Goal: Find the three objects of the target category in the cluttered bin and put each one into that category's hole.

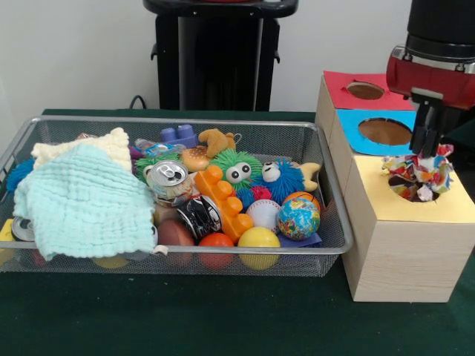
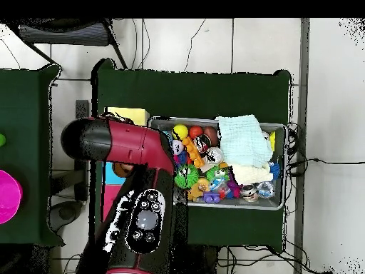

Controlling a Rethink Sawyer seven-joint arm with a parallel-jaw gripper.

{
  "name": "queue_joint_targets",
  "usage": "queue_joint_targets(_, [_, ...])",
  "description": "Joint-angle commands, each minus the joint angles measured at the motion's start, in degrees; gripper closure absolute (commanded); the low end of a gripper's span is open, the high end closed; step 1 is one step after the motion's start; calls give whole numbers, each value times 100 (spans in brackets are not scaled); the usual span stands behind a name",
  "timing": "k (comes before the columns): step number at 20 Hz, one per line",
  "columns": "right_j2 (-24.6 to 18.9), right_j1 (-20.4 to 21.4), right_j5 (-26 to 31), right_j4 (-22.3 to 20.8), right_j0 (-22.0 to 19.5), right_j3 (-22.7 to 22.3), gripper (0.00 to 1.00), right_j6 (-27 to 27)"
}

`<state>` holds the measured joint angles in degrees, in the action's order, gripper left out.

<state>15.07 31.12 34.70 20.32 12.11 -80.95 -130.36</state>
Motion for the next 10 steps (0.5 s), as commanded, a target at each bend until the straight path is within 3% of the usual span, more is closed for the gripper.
queue_joint_targets(1, [-83, -327, -5, 105, -14, -586, 100, -1342])
queue_joint_targets(9, [52, -513, -238, 41, 47, -376, 100, -1279])
queue_joint_targets(10, [61, -513, -247, 48, 55, -379, 0, -1233])
